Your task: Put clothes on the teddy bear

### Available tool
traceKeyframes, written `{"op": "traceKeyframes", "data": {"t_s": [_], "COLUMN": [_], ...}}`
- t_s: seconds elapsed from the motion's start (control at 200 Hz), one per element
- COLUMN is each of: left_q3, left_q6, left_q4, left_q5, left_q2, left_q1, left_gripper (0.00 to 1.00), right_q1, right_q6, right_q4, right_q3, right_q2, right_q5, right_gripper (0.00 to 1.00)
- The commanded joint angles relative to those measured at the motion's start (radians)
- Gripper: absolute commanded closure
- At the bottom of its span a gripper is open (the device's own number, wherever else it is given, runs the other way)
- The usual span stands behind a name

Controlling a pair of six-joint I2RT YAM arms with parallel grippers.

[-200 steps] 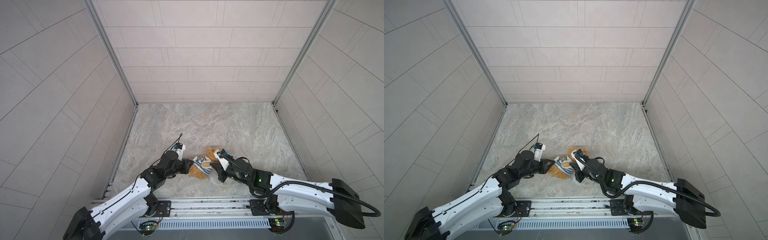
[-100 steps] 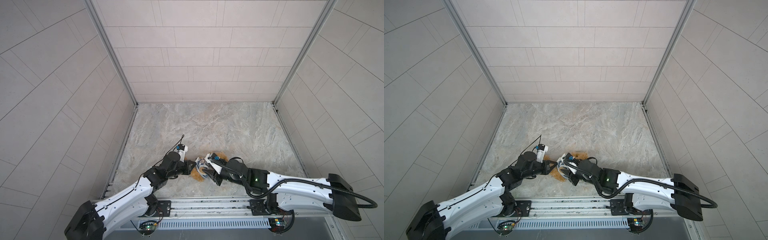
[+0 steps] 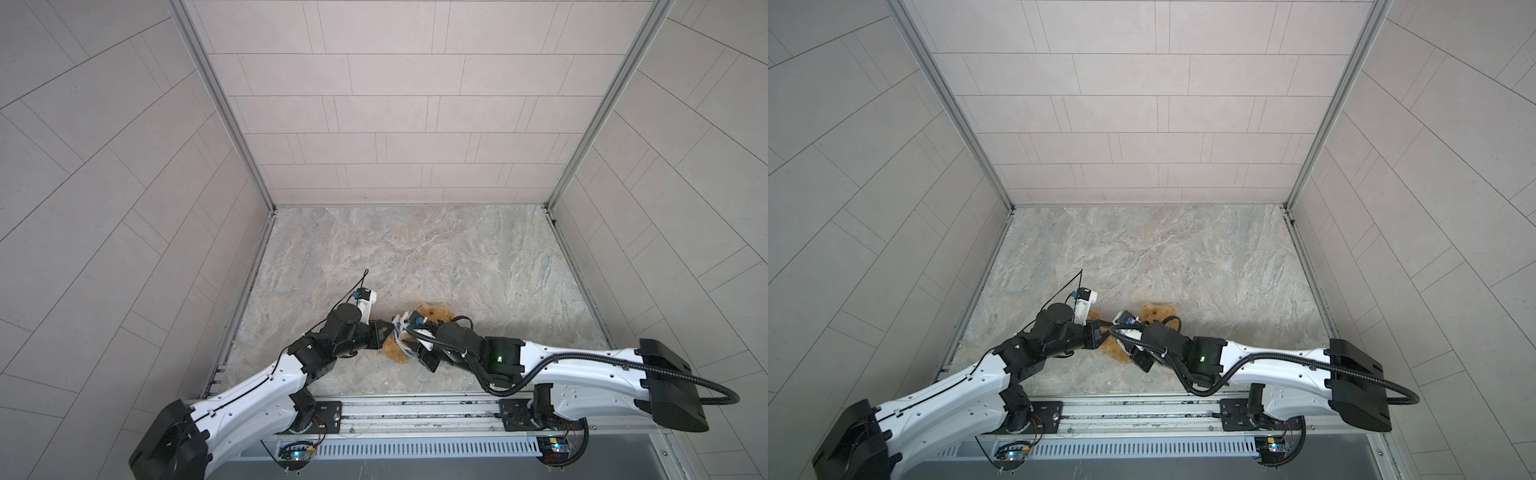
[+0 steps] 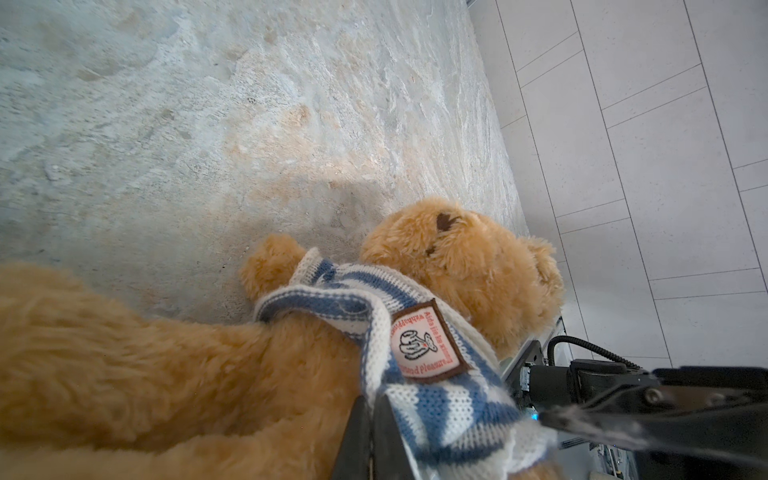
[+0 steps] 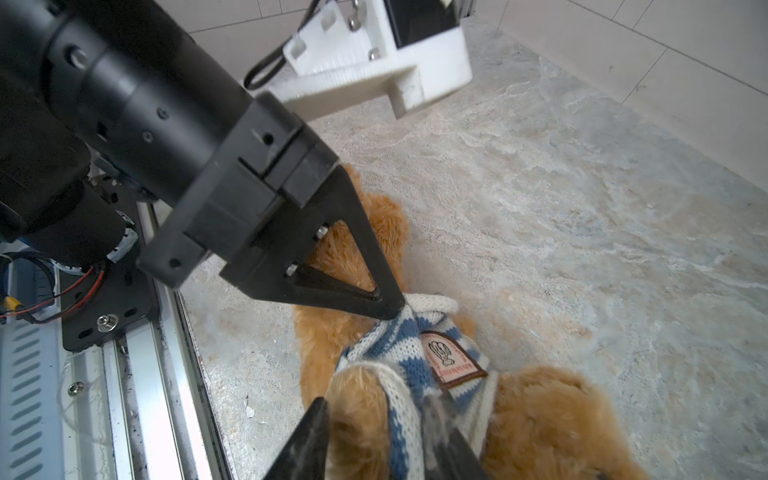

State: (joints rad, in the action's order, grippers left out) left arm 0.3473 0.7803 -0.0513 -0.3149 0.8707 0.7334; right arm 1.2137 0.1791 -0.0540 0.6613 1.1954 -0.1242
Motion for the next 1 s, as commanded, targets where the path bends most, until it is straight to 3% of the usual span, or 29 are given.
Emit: {"op": "traceKeyframes", "data": {"t_s": [0.0, 0.21, 0.325, 0.576, 0.701, 0.941, 0.996], "left_q3": [0.002, 0.000, -0.001, -0.028, -0.031, -0.048, -0.046], "left_q6": [0.008, 0.008, 0.008, -0.009, -0.080, -0.100, -0.109], "left_q4": [-0.015, -0.017, -0.019, -0.003, 0.098, 0.109, 0.120], "left_q5": [0.003, 0.010, 0.010, -0.006, 0.059, 0.085, 0.091], "left_q2": [-0.002, -0.004, -0.001, -0.012, -0.006, -0.007, -0.009], "left_q1": [0.003, 0.003, 0.000, -0.057, -0.094, -0.097, -0.097], "left_gripper": [1.00, 1.00, 1.00, 1.00, 1.00, 1.00, 1.00], "right_q1": [0.011, 0.014, 0.017, 0.017, 0.017, 0.018, 0.018], "right_q6": [-0.013, -0.015, -0.030, -0.038, -0.020, 0.032, 0.033], "right_q4": [-0.020, -0.017, -0.002, -0.045, -0.130, -0.397, -0.453], "right_q3": [0.018, 0.023, 0.035, -0.013, -0.081, -0.211, -0.232], "right_q2": [0.013, 0.053, 0.061, -0.060, -0.145, -0.226, -0.232], "right_q5": [-0.010, -0.012, -0.018, -0.032, -0.016, 0.037, 0.048], "right_gripper": [0.61, 0.71, 0.83, 1.00, 1.00, 1.00, 0.95]}}
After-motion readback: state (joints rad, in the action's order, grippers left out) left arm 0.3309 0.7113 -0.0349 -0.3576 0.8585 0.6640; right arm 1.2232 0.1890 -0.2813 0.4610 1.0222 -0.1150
